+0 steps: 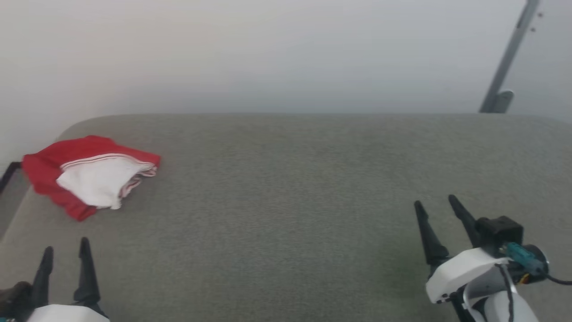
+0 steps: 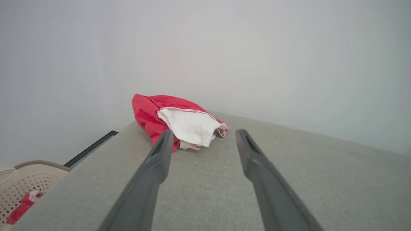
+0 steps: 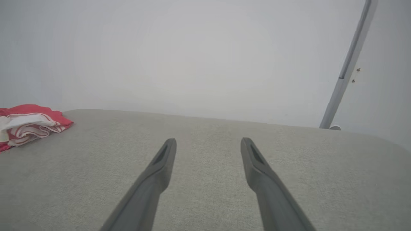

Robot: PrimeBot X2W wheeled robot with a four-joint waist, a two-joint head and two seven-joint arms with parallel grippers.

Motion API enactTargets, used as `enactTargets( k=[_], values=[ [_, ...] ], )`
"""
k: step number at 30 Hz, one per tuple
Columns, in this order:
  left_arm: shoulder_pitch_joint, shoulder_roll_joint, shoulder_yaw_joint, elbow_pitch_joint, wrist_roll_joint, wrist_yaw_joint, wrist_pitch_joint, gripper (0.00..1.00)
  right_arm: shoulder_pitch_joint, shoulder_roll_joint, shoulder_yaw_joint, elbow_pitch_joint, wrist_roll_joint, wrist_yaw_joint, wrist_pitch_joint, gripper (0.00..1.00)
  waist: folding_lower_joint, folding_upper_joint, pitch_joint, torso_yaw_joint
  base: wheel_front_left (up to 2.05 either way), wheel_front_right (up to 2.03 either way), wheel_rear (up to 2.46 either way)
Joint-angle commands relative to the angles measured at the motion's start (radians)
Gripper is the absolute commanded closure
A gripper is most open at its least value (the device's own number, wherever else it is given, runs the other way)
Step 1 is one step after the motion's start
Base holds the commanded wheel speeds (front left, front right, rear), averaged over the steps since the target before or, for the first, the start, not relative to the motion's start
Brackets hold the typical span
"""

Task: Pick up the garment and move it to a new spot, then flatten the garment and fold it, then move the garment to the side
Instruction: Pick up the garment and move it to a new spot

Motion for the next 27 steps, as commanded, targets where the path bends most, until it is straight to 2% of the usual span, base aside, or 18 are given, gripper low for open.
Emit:
enactTargets(
  k=[1, 15, 21, 27],
  values=[
    [-0.012, 0.004, 0.010, 0.001, -0.008, 0.003, -0.004, 0.00, -0.008, 0.002, 0.014, 0.007, 0.005, 0.000, 0.002, 0.00, 0.0000, 0.0000, -0.013, 0.035, 0.00, 0.00, 0.00],
    [0.047, 0.013, 0.040, -0.014, -0.030, 0.015, 0.000, 0.00, -0.038, 0.003, 0.139, 0.066, 0.039, 0.000, -0.009, 0.00, 0.0000, 0.0000, -0.054, 0.201, 0.00, 0.00, 0.00],
    [0.061, 0.006, 0.044, -0.028, -0.042, 0.022, 0.012, 0.00, -0.041, 0.005, 0.150, 0.082, 0.044, 0.000, -0.019, 0.00, 0.0000, 0.0000, -0.056, 0.226, 0.00, 0.00, 0.00],
    [0.040, 0.007, 0.049, -0.035, -0.082, 0.021, 0.051, 0.00, -0.047, -0.001, 0.155, 0.086, 0.045, 0.000, -0.020, 0.00, 0.0000, 0.0000, -0.042, 0.216, 0.00, 0.00, 0.00]
  ],
)
